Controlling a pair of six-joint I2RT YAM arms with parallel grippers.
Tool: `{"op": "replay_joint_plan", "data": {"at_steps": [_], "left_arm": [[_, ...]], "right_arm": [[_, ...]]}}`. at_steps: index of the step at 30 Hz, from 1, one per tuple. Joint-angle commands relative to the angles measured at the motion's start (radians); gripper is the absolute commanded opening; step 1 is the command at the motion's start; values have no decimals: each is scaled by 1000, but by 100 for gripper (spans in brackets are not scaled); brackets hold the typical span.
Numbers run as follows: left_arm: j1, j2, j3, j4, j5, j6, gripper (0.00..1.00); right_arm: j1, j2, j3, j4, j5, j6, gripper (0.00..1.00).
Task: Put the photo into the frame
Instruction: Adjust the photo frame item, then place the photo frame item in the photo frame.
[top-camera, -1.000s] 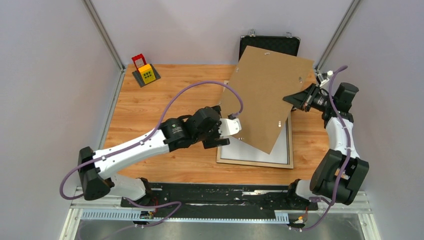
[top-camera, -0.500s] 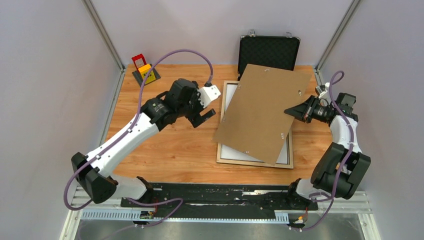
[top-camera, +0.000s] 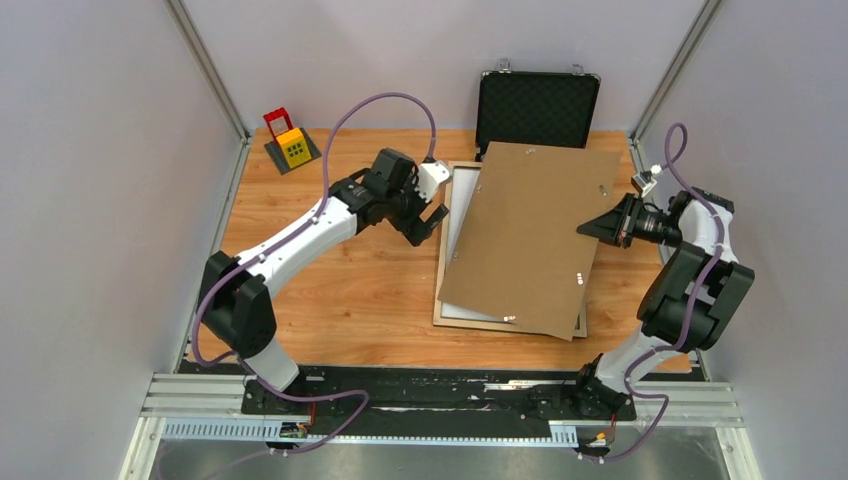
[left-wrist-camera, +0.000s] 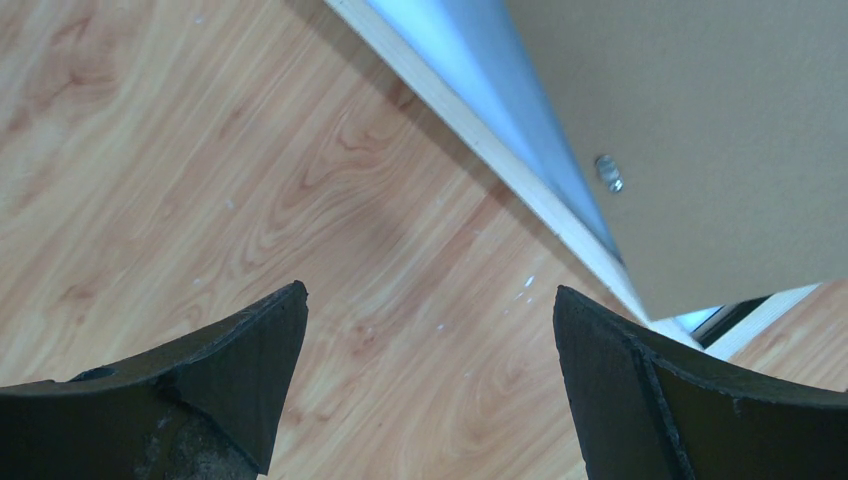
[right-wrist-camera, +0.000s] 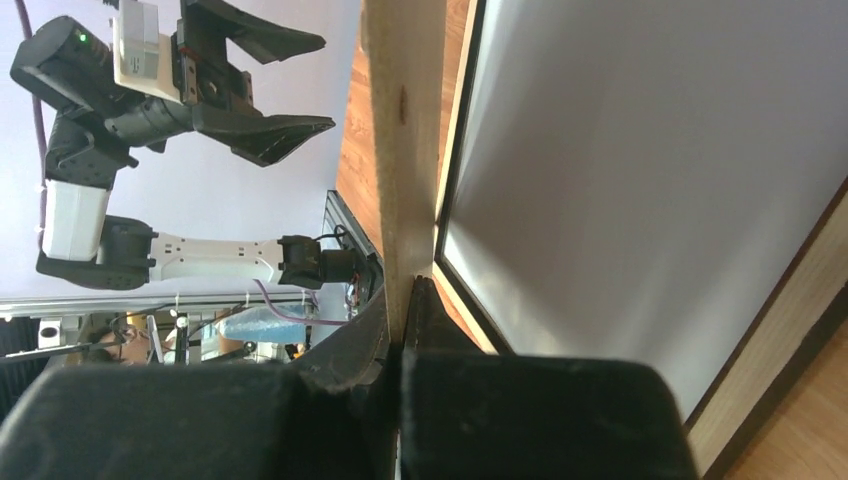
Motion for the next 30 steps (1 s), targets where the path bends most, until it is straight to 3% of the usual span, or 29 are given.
{"op": "replay_joint_plan", "data": {"at_steps": [1, 13, 30], "left_arm": [[13, 42, 71, 97, 122, -115, 100], [27, 231, 195, 192, 442, -278, 100], [32, 378, 214, 320, 580, -396, 100]], "right_arm": [[-22, 27, 48, -223, -105, -279, 0], [-22, -36, 42, -255, -170, -311, 0], [-21, -36, 37, -287, -214, -326, 0]]}}
